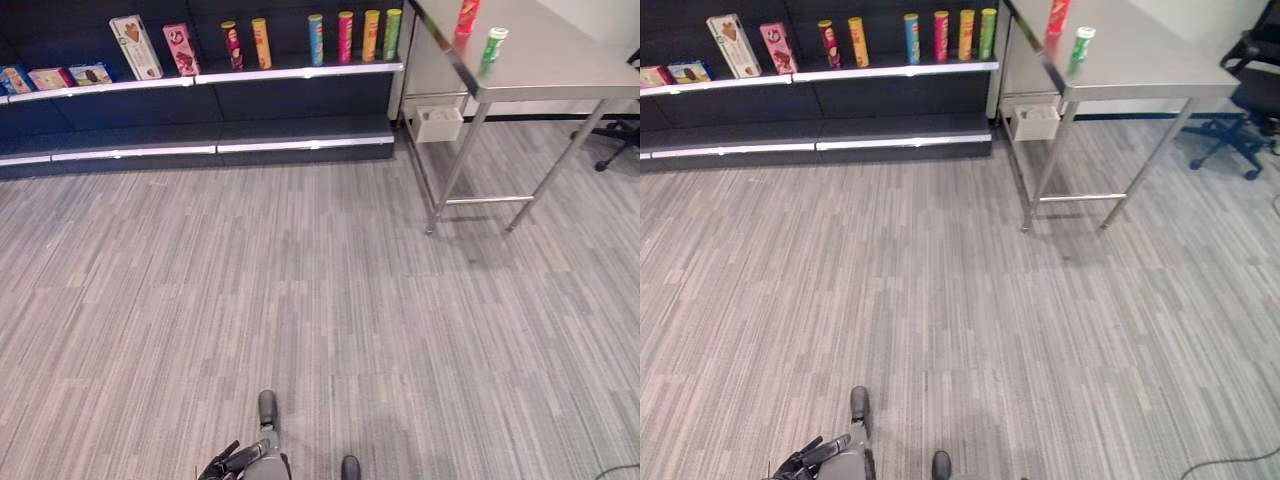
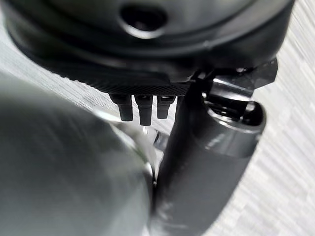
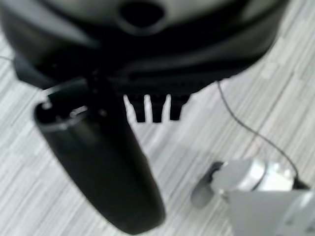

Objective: Put the goods on the table back onto the shelves and tidy them up.

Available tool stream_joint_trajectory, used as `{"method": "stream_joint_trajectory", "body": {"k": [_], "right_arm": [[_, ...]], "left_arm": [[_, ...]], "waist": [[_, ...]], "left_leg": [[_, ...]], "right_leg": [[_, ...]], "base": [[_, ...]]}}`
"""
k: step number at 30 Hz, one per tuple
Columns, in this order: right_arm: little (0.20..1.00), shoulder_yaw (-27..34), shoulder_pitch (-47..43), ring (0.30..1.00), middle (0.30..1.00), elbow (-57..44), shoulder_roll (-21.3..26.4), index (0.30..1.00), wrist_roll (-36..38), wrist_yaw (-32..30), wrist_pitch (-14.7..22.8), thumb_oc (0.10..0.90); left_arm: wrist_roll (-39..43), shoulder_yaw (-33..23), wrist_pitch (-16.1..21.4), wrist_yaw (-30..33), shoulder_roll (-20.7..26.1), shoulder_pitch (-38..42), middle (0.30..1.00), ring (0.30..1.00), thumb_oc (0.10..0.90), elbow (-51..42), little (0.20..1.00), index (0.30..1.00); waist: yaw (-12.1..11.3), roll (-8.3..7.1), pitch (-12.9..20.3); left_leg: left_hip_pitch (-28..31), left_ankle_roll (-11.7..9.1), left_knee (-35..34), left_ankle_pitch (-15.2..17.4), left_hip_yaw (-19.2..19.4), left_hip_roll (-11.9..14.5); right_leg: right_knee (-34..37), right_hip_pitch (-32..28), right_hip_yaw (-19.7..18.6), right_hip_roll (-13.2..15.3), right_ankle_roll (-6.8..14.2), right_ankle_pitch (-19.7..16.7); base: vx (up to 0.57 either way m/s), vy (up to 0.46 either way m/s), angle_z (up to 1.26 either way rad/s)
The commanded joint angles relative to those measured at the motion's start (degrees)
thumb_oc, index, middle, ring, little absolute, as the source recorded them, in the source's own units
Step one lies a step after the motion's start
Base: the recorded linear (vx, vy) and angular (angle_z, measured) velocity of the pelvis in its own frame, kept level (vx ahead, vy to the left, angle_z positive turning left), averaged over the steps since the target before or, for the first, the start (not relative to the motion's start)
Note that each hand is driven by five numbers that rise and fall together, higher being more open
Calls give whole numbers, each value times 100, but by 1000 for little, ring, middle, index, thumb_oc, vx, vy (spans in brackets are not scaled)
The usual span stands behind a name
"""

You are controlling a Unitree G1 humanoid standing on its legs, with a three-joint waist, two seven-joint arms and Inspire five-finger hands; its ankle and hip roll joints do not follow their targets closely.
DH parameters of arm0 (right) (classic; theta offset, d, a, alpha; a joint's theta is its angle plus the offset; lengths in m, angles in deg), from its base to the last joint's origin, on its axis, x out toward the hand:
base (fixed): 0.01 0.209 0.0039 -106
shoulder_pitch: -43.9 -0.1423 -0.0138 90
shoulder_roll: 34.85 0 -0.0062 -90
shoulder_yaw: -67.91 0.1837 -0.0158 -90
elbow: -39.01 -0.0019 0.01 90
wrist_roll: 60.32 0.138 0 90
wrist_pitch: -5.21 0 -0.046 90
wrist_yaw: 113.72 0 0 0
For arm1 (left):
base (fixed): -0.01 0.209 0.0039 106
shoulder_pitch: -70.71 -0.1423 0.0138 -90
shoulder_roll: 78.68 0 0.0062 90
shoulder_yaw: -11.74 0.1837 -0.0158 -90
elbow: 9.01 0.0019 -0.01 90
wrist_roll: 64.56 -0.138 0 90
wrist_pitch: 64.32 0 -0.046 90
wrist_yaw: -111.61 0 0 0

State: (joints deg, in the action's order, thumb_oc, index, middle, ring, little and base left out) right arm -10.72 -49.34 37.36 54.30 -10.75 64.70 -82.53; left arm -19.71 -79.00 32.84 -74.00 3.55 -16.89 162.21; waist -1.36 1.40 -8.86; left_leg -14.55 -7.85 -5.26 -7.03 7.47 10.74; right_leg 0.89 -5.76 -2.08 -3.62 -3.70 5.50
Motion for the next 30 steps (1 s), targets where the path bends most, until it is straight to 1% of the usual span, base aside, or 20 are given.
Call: {"method": "stream_joint_trajectory", "body": {"k": [1, 4, 5, 6, 7, 8, 9, 10, 11, 12, 13, 14, 15, 16, 17, 18, 22, 26, 28, 30], "right_arm": [[900, 151, 140, 900, 900, 92, -72, 900, 84, 132, -9, 800], [900, 113, 91, 900, 900, 17, -78, 900, 89, 180, 9, 800], [900, 95, 21, 900, 900, -122, -69, 900, 175, 155, 77, 800], [900, 70, -127, 900, 900, -359, -81, 900, 227, 100, 165, 800], [900, 70, -130, 900, 900, -362, -80, 900, 226, 97, 164, 800], [900, -3, -162, 900, 900, -525, -102, 900, 242, 78, 215, 800], [900, -138, -238, 900, 900, -702, -136, 900, 181, 89, 264, 800], [900, -376, -242, 900, 900, -1054, -198, 900, 140, 150, 344, 800], [900, -380, -237, 900, 900, -1061, -199, 900, 140, 145, 343, 800], [900, -434, -226, 900, 900, -1180, -213, 900, 165, 153, 383, 800], [900, -448, -211, 900, 900, -1129, -140, 900, 180, 86, 436, 800], [900, -420, -200, 900, 900, -1043, -108, 900, 187, 67, 408, 800], [900, -419, -200, 900, 900, -1040, -106, 900, 188, 70, 408, 800], [900, -351, -165, 900, 900, -853, -74, 900, 193, 34, 355, 800], [900, -344, -168, 900, 900, -846, -70, 900, 192, 40, 353, 800], [900, -228, -89, 900, 900, -671, -84, 900, 188, 23, 269, 800], [900, -37, 35, 900, 900, -533, -71, 900, 213, 82, 193, 800], [900, 71, 147, 900, 900, -514, -65, 900, 261, 155, 173, 800], [900, 142, 115, 900, 900, -500, -14, 900, 366, 156, 200, 800], [900, 141, 78, 900, 900, -547, 18, 900, 411, 188, 249, 800]], "left_arm": [[-162, 121, -9, -50, -223, -419, 900, 900, 800, 158, 900, 900], [-621, 439, 45, 15, -188, -398, 900, 900, 800, 49, 900, 900], [-869, 657, 102, 42, -197, -370, 900, 900, 800, 4, 900, 900], [-1097, 874, 126, 109, -170, -257, 900, 900, 800, -140, 900, 900], [-1098, 872, 125, 110, -172, -253, 900, 900, 800, -141, 900, 900], [-1328, 1007, 155, 134, -109, -246, 900, 900, 800, -167, 900, 900], [-1435, 1128, 143, 115, -105, -228, 900, 900, 800, -193, 900, 900], [-1566, 1261, 152, 93, -107, -237, 900, 900, 800, -311, 900, 900], [-1567, 1258, 150, 94, -108, -241, 900, 900, 800, -314, 900, 900], [-1624, 1324, 178, 85, -120, -272, 900, 900, 800, -386, 900, 900], [-1746, 1436, 194, 59, -155, -311, 900, 900, 800, -445, 900, 900], [-1810, 1481, 185, 50, -160, -322, 900, 900, 800, -455, 900, 900], [-1811, 1482, 185, 51, -162, -324, 900, 900, 800, -456, 900, 900], [-1966, 1543, 179, 61, -169, -266, 900, 900, 800, -412, 900, 900], [-1976, 1544, 176, 63, -169, -264, 900, 900, 800, -414, 900, 900], [-2085, 1521, 170, 66, -127, -167, 900, 900, 800, -371, 900, 900], [-2292, 1471, 142, 18, -94, -120, 900, 900, 800, -299, 900, 900], [-2678, 1519, 66, -101, -173, -174, 900, 900, 800, -84, 900, 900], [-2680, 1488, 25, -133, -223, -273, 900, 900, 800, 29, 900, 900], [-2760, 1385, 22, -98, -145, -243, 900, 900, 800, 72, 900, 900]], "waist": [[-74, -101, 539], [-78, -190, 634], [-39, -197, 590], [35, -63, 409], [23, -47, 415], [77, -21, 303], [163, 78, 204], [396, 198, 9], [402, 189, 5], [512, 218, -62], [668, 224, -138], [727, 202, -141], [732, 215, -147], [787, 157, -108], [802, 158, -119], [843, 122, -112], [961, 133, -117], [1038, 180, 32], [1084, 356, 138], [1049, 448, 224]], "left_leg": [[-485, 291, 437, -626, 126, -318], [-191, 516, 517, -331, 427, -729], [-40, 653, 521, -151, 542, -887], [329, 930, 533, 145, 642, -1063], [313, 932, 534, 137, 650, -1043], [558, 1041, 492, 280, 775, -1123], [813, 1121, 431, 392, 769, -1133], [1217, 1092, 301, 496, 768, -1116], [1228, 1088, 295, 496, 767, -1123], [1381, 1043, 235, 525, 738, -1105], [1615, 974, 86, 660, 766, -1133], [1714, 937, 40, 742, 752, -1163], [1722, 934, 42, 747, 745, -1150], [1918, 851, 26, 1051, 666, -1246], [1882, 863, 26, 985, 705, -1235], [2116, 783, 26, 1267, 675, -1283], [2401, 753, 26, 1448, 645, -1317], [2707, 757, 26, 1711, 624, -1334], [2775, 569, 368, 1574, 641, -1160], [2696, 301, 872, 1127, 687, -995]], "right_leg": [[-433, -919, -192, 1007, 903, 340], [-1358, -619, -281, 1338, 1089, -606], [-1947, -457, -237, 1467, 1108, -1085], [-3157, 208, 82, 1774, 1065, -1726], [-3160, 234, 69, 1755, 1062, -1740], [-3596, 466, 330, 1961, 1060, -1891], [-4045, 832, 521, 1988, 1021, -1793], [-4168, 1475, 701, 1615, 875, -936], [-4187, 1473, 702, 1624, 869, -916], [-3892, 1659, 776, 1391, 845, -580], [-2907, 1961, 973, 1104, 886, -383], [-2309, 2031, 1067, 1034, 942, -474], [-2274, 2003, 1080, 1021, 940, -489], [-1259, 2212, 1250, 999, 1134, -732], [-1124, 2175, 1338, 993, 1090, -875], [-566, 2294, 1627, 1052, 1300, -1169], [-187, 2246, 2123, 1164, 1335, -1504], [-200, 1967, 2184, 1119, 1195, -1451], [-368, 1806, 2027, 956, 1017, -1266], [-276, 1591, 2114, 830, 892, -1183]], "base": [[578, 286, -70], [469, 278, -40], [488, 438, -42], [349, 357, -37], [315, 385, -22], [219, 266, 5], [417, 363, 18], [291, 215, 5], [301, 87, -8], [319, -35, -7], [430, -59, 2], [323, -52, 4], [402, -85, -14], [243, -65, -8], [529, -123, 35], [200, -75, 65], [336, -91, 51], [355, -135, 3], [388, -184, 23], [318, -202, 16]]}}
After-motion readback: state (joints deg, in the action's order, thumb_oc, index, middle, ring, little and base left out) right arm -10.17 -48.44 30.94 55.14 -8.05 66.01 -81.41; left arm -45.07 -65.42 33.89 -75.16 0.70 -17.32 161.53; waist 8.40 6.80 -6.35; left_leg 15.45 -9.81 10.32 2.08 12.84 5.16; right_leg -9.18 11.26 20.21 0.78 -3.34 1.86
